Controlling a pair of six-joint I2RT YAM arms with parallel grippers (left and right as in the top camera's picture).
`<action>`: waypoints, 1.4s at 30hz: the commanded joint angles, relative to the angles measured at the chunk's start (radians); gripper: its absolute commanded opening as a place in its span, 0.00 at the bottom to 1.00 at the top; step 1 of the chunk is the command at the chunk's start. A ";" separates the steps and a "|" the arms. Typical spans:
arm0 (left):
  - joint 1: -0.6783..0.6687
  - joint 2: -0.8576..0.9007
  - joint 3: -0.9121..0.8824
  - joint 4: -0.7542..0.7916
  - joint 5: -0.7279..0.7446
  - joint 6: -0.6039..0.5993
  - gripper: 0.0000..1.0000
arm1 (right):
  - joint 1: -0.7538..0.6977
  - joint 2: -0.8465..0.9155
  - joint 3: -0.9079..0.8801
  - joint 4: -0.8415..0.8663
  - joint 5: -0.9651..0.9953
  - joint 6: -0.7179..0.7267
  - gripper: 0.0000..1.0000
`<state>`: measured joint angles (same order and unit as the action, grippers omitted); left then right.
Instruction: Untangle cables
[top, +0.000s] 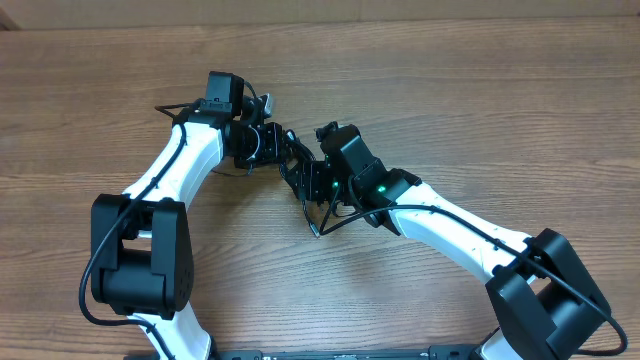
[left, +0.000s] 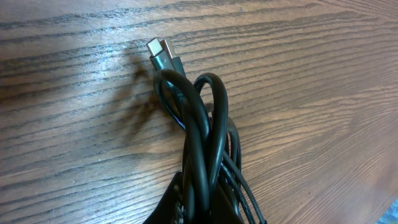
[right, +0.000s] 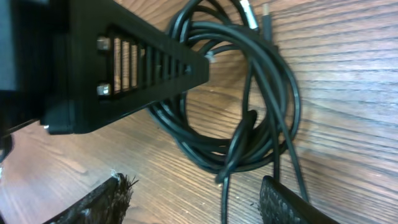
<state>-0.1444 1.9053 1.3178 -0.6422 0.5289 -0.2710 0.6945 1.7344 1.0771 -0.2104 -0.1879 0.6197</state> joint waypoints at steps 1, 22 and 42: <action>-0.006 -0.009 0.019 0.001 0.002 -0.006 0.04 | 0.009 -0.006 0.024 -0.015 -0.049 -0.012 0.61; -0.006 -0.009 0.019 0.003 0.038 -0.006 0.04 | 0.026 0.067 0.022 -0.126 -0.049 0.042 0.48; 0.002 -0.009 0.019 0.003 0.048 0.006 0.04 | 0.032 0.069 -0.030 -0.106 -0.048 0.042 0.23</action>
<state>-0.1440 1.9053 1.3178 -0.6418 0.5442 -0.2707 0.7200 1.8004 1.0542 -0.3229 -0.2329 0.6617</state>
